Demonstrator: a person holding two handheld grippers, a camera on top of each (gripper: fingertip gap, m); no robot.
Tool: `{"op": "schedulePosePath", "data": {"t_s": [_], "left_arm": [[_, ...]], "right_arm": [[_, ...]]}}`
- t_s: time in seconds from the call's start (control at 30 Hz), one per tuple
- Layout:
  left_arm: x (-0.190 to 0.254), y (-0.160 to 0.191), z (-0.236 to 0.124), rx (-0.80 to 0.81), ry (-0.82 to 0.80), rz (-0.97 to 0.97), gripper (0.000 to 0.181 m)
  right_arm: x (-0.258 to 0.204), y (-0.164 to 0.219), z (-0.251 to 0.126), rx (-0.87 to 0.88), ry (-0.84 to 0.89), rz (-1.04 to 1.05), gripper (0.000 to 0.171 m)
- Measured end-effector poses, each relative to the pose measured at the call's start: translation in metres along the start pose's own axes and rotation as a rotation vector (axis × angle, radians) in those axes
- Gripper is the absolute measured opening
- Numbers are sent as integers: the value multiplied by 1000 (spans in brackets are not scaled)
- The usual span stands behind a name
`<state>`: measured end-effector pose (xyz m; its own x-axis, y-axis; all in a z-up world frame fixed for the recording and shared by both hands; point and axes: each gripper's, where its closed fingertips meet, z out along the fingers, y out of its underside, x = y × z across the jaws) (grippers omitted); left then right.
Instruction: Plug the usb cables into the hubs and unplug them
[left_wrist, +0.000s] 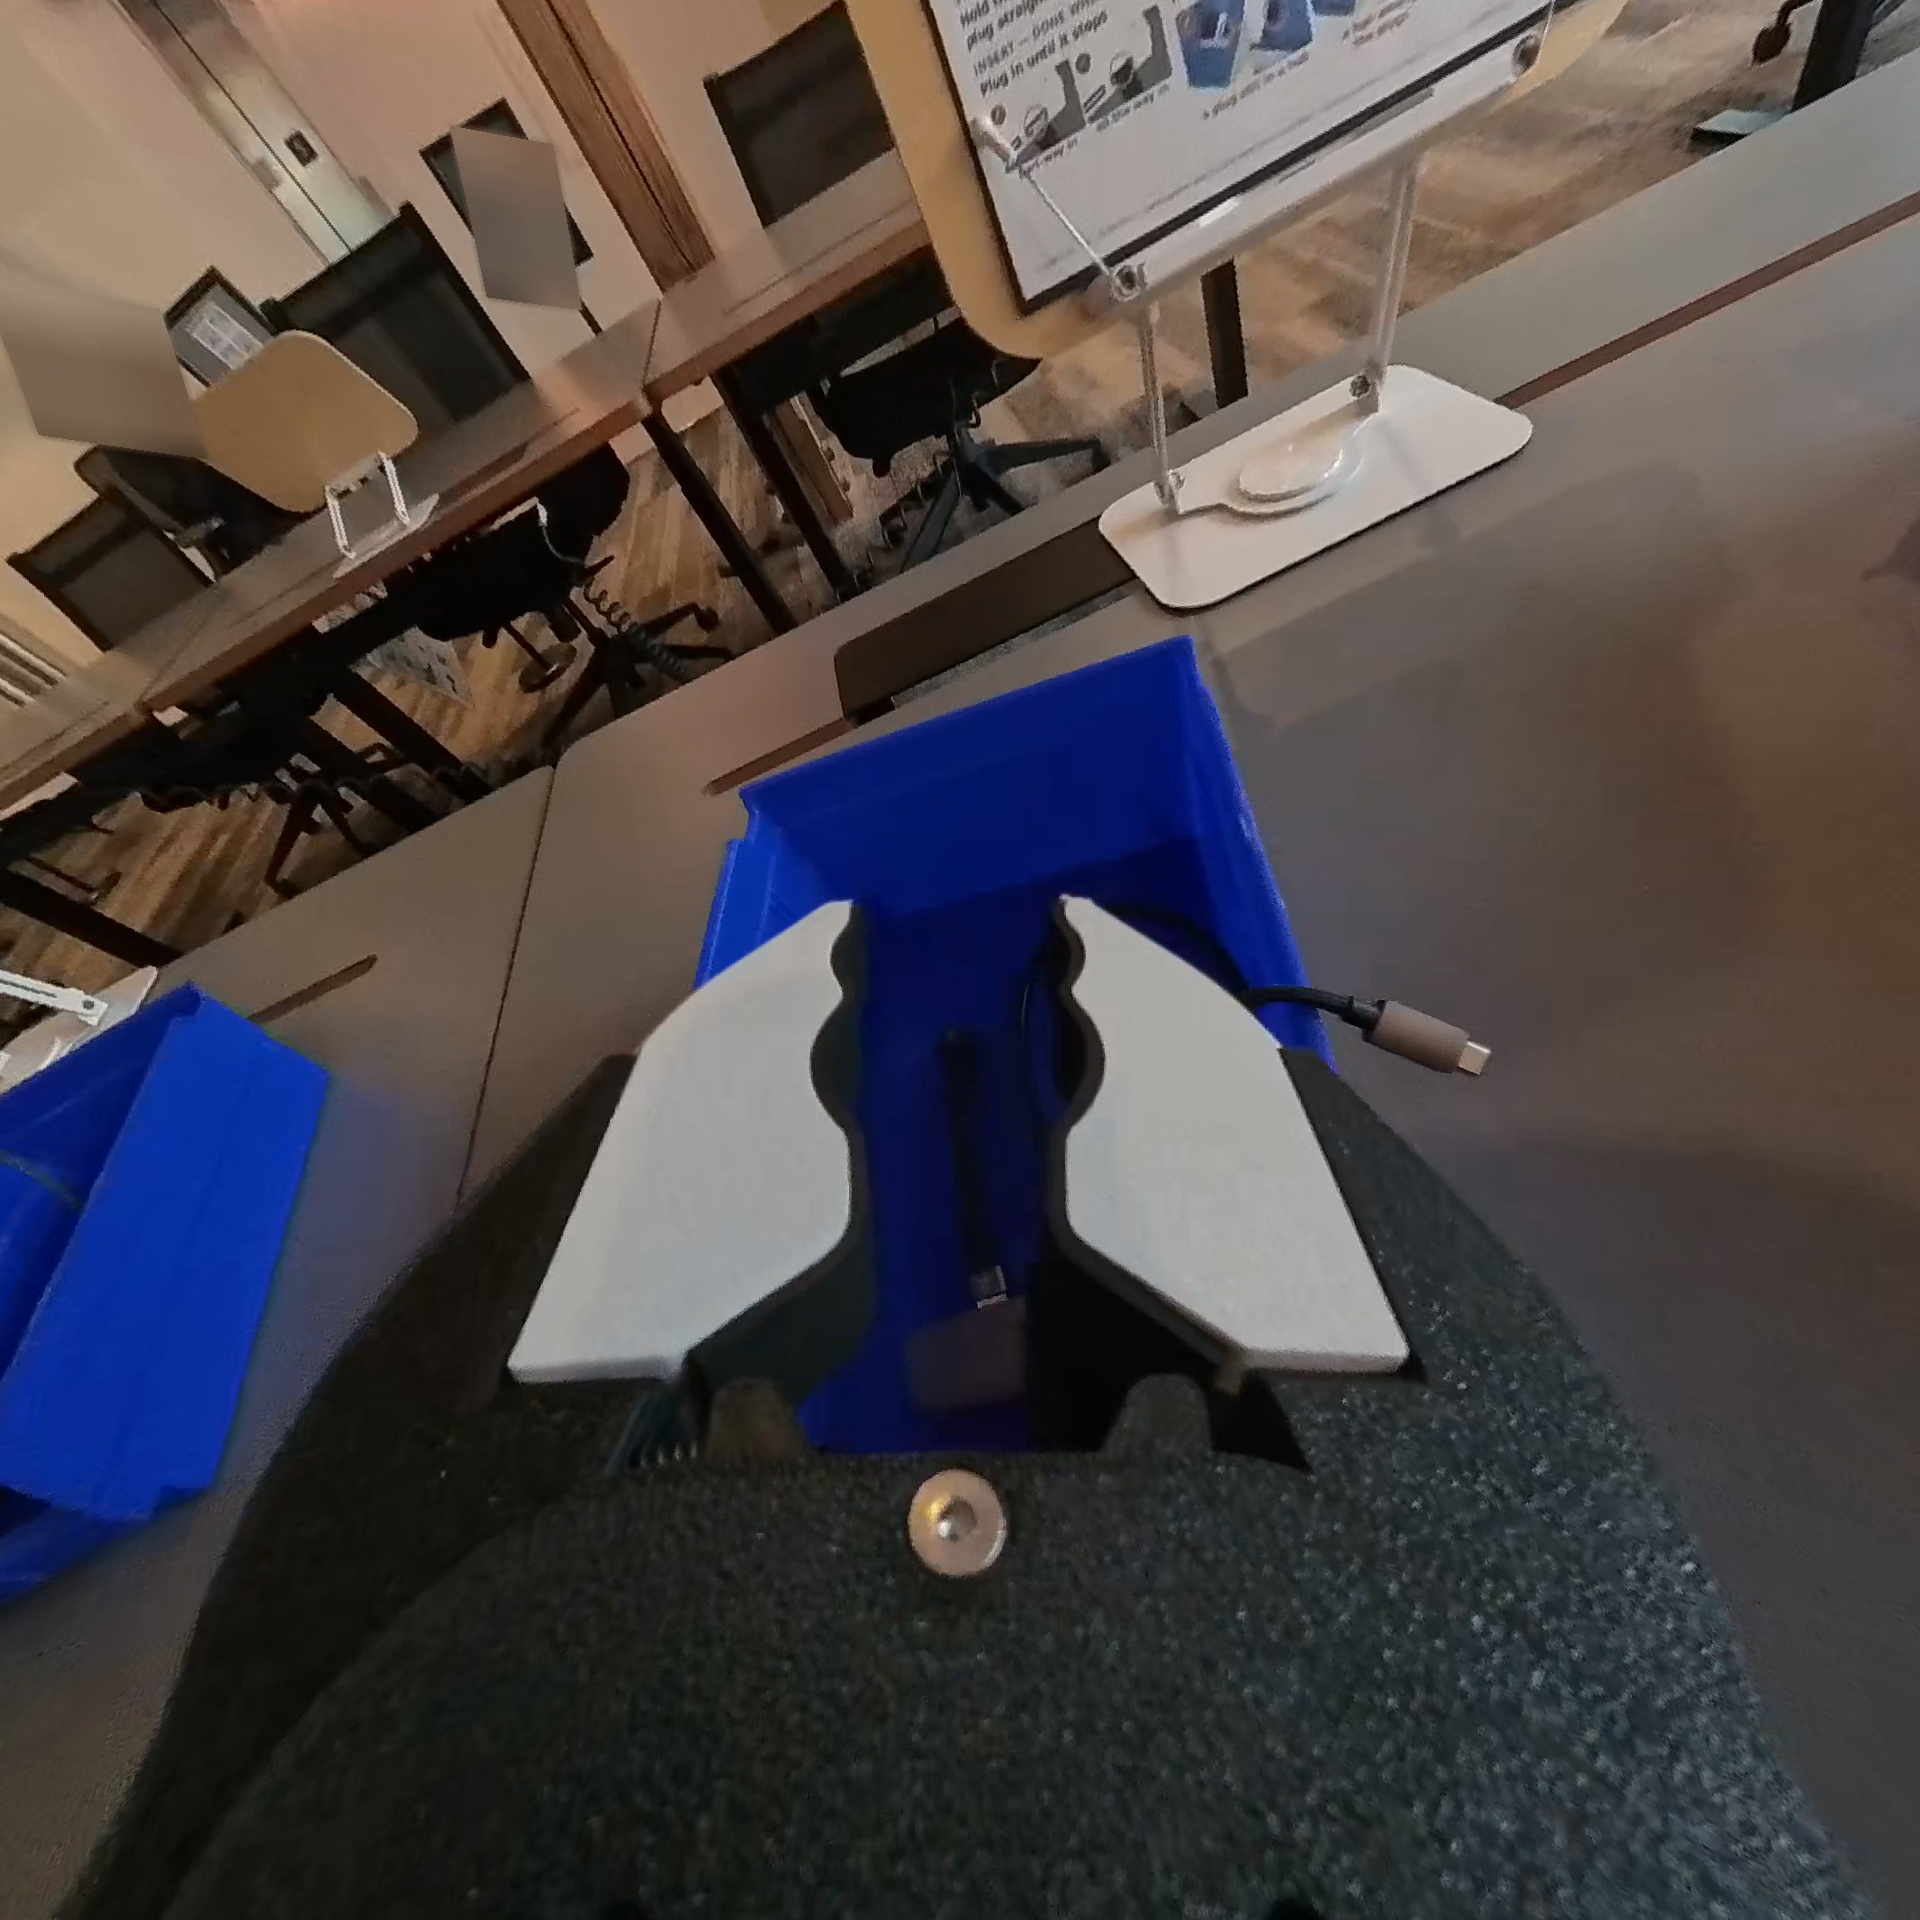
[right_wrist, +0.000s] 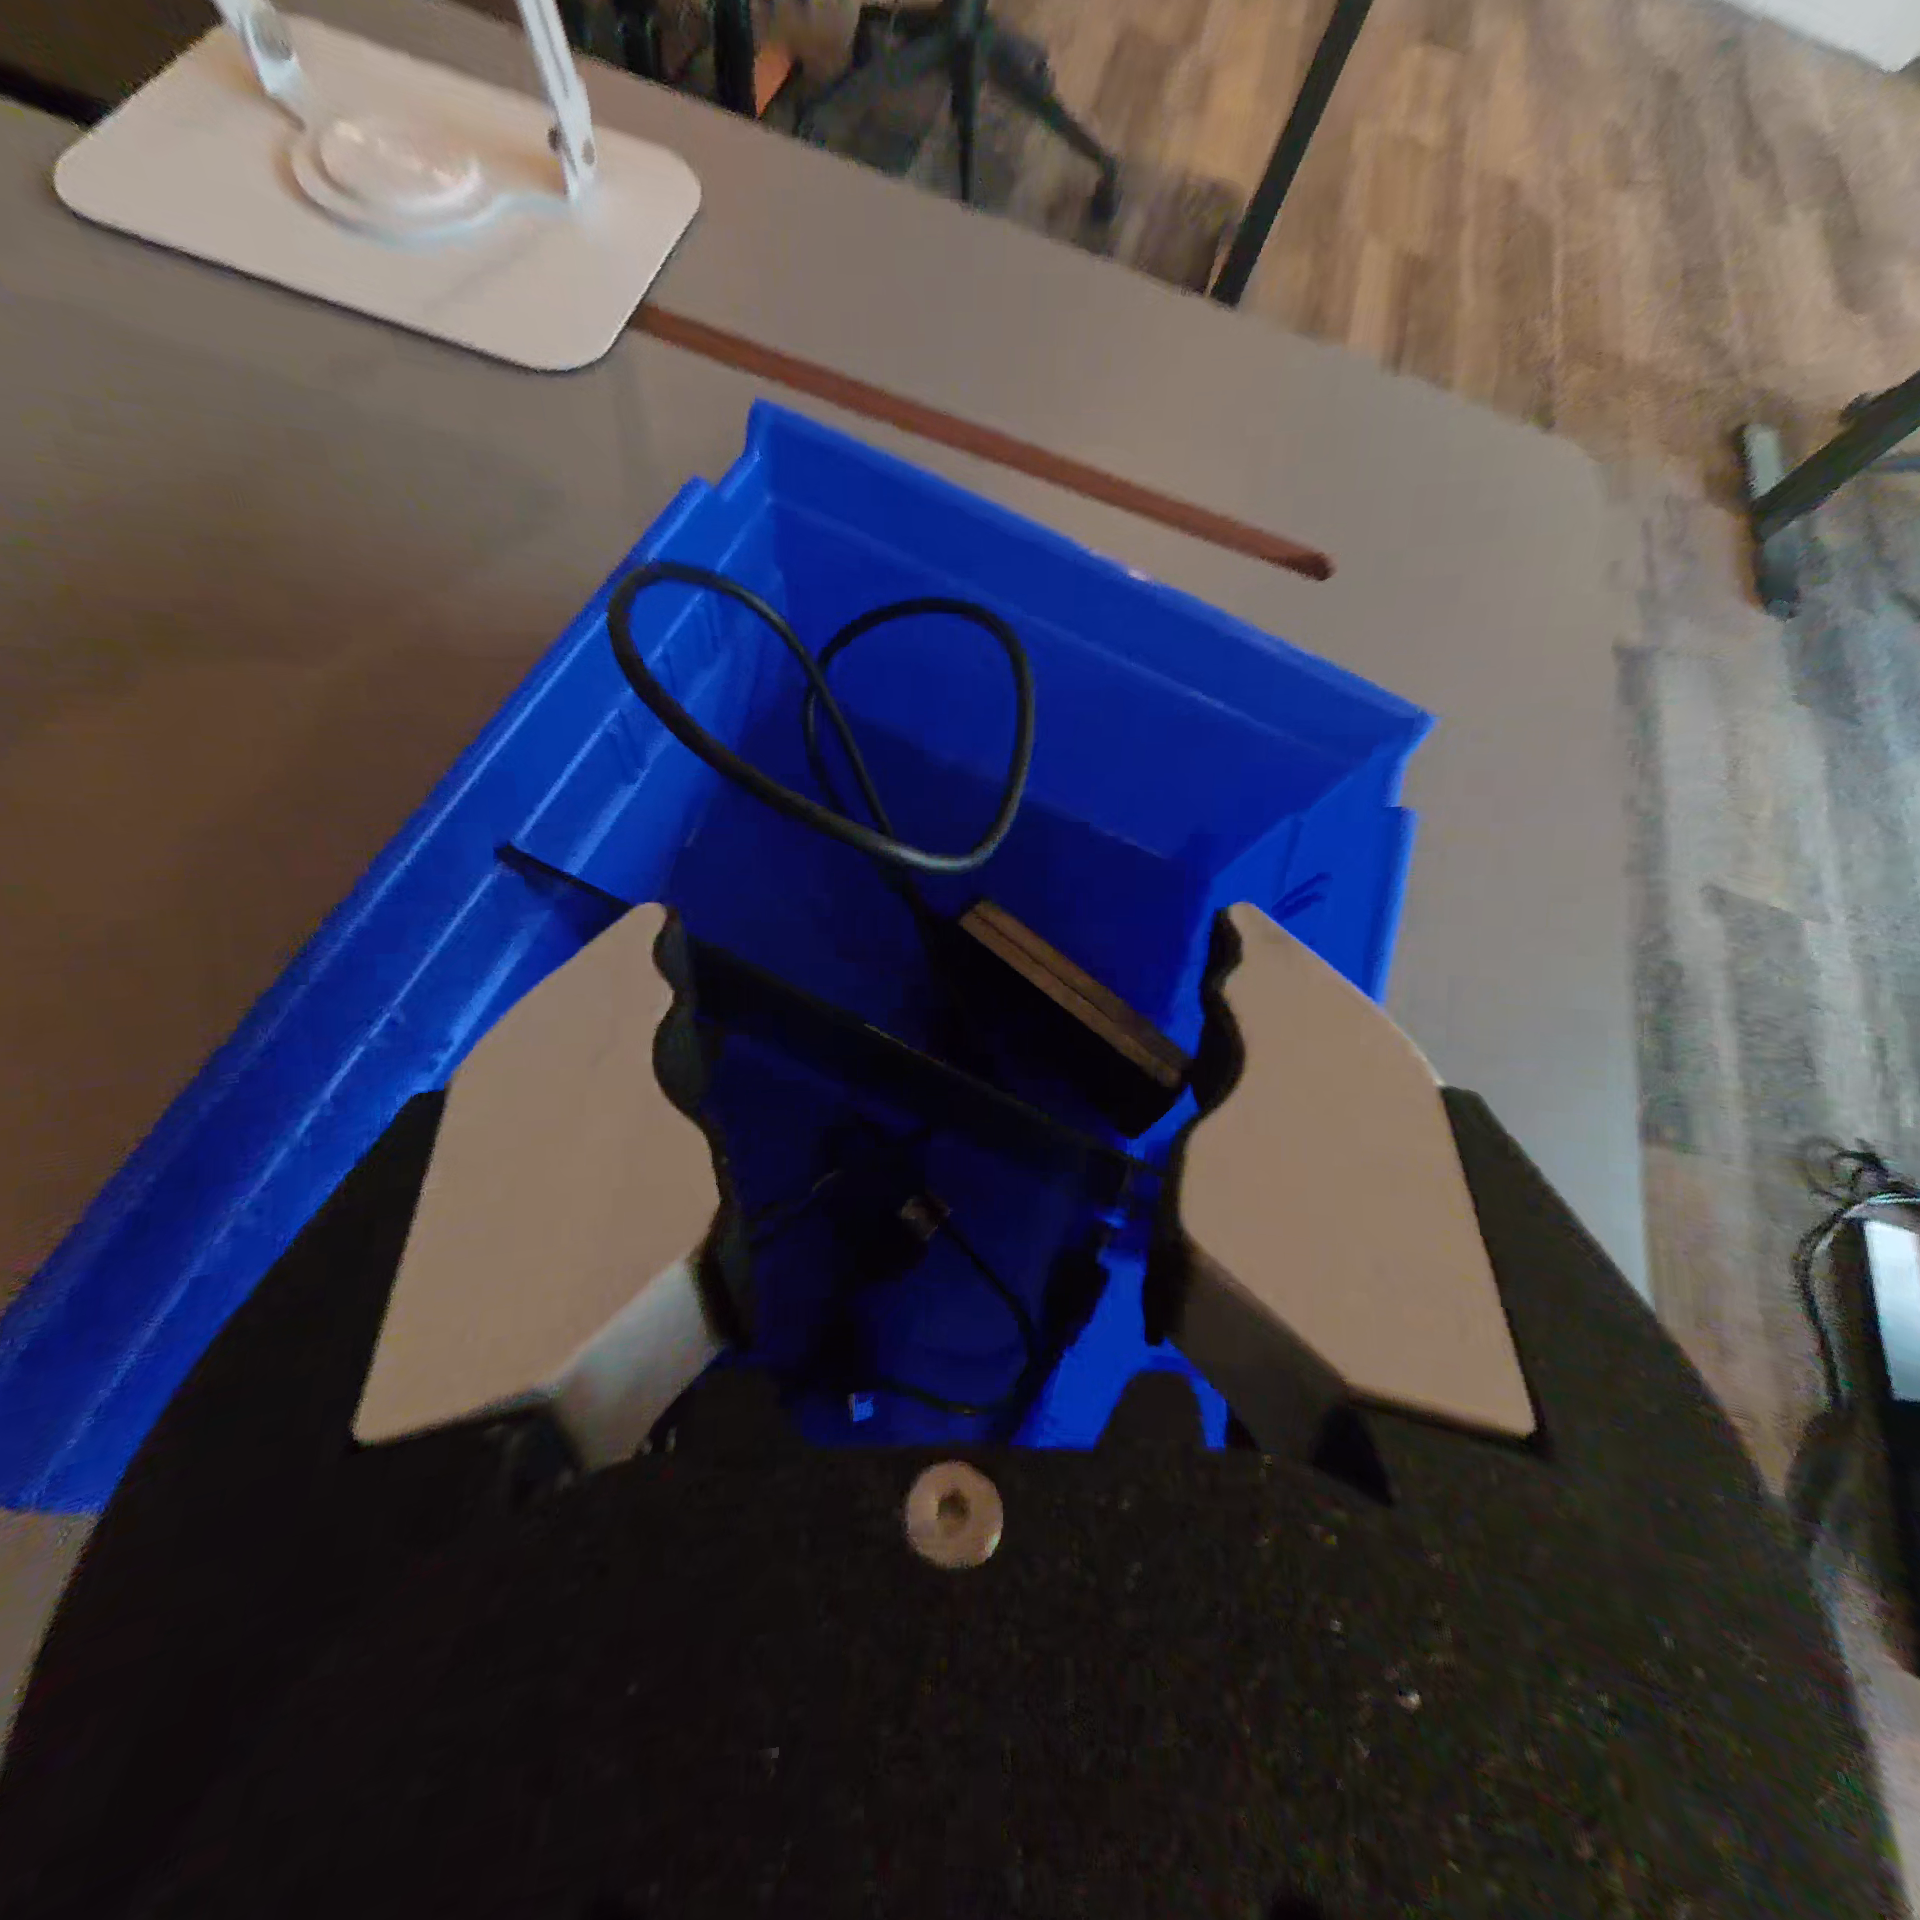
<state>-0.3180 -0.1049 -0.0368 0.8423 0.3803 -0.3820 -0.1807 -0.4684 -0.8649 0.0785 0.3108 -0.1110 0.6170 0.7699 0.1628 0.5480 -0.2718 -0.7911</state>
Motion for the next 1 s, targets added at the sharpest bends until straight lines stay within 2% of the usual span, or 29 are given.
{"op": "schedulePosePath", "data": {"t_s": [0.13,0.23,0.33,0.43,0.53,0.63,0.7,0.83,1.0], "left_arm": [[0,13,14,-53,13,-4,34],[3,31,35,-122,59,-33,34],[8,74,53,-325,102,-34,35],[18,119,54,-551,163,34,33],[30,134,51,-610,289,199,28],[39,136,36,-575,520,603,28],[30,131,34,-548,576,766,28],[-4,135,33,-611,602,916,23],[-7,165,18,-819,762,863,56]], "right_arm": [[-7,-15,-37,143,47,-58,100],[-17,-21,-67,234,51,-84,96],[-23,-25,-94,317,61,-75,93],[-27,-28,-116,381,69,-87,87],[-31,-33,-131,418,71,-107,85],[-39,-36,-141,456,38,-117,81],[-41,-36,-143,467,38,-122,80],[-44,-39,-147,484,28,-114,78],[-51,-42,-153,502,28,-149,73]]}}
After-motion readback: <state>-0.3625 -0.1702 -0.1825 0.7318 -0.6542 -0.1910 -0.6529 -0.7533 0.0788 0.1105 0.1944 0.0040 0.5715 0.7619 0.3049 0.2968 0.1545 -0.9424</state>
